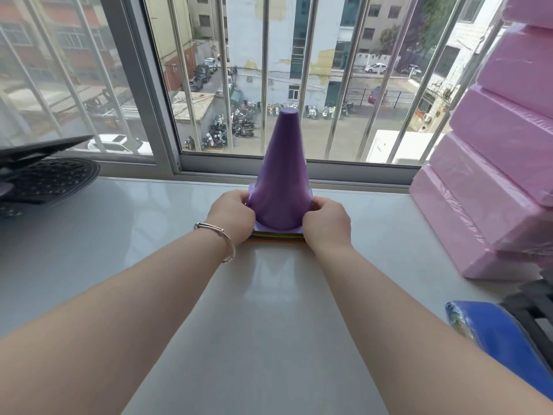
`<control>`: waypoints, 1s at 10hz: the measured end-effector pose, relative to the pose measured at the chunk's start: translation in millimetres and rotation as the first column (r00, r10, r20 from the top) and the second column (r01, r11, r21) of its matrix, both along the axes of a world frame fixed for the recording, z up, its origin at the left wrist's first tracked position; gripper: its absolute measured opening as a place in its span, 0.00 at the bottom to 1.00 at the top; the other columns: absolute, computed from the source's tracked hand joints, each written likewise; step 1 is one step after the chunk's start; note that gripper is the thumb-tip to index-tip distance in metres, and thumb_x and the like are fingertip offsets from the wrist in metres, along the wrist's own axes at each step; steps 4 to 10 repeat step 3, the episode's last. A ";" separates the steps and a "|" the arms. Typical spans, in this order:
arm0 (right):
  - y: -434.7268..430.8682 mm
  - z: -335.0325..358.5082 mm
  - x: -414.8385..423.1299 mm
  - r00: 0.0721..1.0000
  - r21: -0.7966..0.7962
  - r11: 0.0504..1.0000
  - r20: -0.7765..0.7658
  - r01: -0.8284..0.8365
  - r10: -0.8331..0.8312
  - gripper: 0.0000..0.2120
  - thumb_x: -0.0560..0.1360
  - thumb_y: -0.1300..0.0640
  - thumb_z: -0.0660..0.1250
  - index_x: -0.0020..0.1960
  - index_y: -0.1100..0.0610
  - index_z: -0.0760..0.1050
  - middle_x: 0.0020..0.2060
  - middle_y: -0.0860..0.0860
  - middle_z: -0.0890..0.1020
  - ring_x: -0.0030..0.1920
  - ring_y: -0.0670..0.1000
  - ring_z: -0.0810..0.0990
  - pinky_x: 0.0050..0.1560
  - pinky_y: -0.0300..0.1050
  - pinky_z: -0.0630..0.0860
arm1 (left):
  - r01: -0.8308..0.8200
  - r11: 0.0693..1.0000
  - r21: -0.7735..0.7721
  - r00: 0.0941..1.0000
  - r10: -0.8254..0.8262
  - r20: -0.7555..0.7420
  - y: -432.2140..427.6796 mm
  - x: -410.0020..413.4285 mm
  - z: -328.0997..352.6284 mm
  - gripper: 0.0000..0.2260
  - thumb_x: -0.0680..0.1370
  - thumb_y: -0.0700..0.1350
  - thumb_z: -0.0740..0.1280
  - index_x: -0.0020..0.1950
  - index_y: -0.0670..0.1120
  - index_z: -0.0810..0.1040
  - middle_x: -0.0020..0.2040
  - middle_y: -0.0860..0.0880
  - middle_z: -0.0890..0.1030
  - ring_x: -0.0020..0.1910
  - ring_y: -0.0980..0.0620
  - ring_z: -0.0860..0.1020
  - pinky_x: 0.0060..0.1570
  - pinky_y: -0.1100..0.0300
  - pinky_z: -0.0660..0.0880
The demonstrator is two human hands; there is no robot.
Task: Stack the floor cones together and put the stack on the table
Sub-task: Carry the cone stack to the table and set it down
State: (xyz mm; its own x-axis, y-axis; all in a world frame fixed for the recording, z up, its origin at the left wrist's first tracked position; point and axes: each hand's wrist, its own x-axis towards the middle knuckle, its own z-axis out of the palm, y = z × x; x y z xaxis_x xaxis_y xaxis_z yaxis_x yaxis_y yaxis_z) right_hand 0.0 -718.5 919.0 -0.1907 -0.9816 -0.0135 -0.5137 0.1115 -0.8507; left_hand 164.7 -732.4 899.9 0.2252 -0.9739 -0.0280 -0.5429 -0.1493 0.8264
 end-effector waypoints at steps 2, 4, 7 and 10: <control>15.5 -7.5 -1.6 0.972 -0.062 0.991 -0.211 -0.122 0.106 0.16 0.73 0.67 0.55 0.58 0.61 0.73 0.53 0.57 0.79 0.54 0.60 0.75 0.49 0.49 0.72 | 0.077 0.988 -0.132 0.931 -0.024 0.365 30.2 -7.7 11.8 0.10 0.76 0.36 0.58 0.55 0.43 0.73 0.52 0.41 0.79 0.47 0.40 0.73 0.44 0.55 0.66; 25.9 -8.1 -8.3 0.905 -0.090 0.983 -0.412 -0.160 0.109 0.15 0.77 0.61 0.57 0.63 0.61 0.70 0.60 0.58 0.76 0.62 0.61 0.72 0.53 0.50 0.71 | 0.069 0.990 -0.127 0.871 0.003 0.491 44.1 -8.6 15.2 0.12 0.77 0.42 0.61 0.59 0.41 0.70 0.58 0.38 0.77 0.58 0.36 0.73 0.53 0.49 0.70; 25.9 -8.1 -8.3 0.905 -0.090 0.983 -0.412 -0.160 0.109 0.15 0.77 0.61 0.57 0.63 0.61 0.70 0.60 0.58 0.76 0.62 0.61 0.72 0.53 0.50 0.71 | 0.069 0.990 -0.127 0.871 0.003 0.491 44.1 -8.6 15.2 0.12 0.77 0.42 0.61 0.59 0.41 0.70 0.58 0.38 0.77 0.58 0.36 0.73 0.53 0.49 0.70; 25.9 -8.1 -8.3 0.905 -0.090 0.983 -0.412 -0.160 0.109 0.15 0.77 0.61 0.57 0.63 0.61 0.70 0.60 0.58 0.76 0.62 0.61 0.72 0.53 0.50 0.71 | 0.069 0.990 -0.127 0.871 0.003 0.491 44.1 -8.6 15.2 0.12 0.77 0.42 0.61 0.59 0.41 0.70 0.58 0.38 0.77 0.58 0.36 0.73 0.53 0.49 0.70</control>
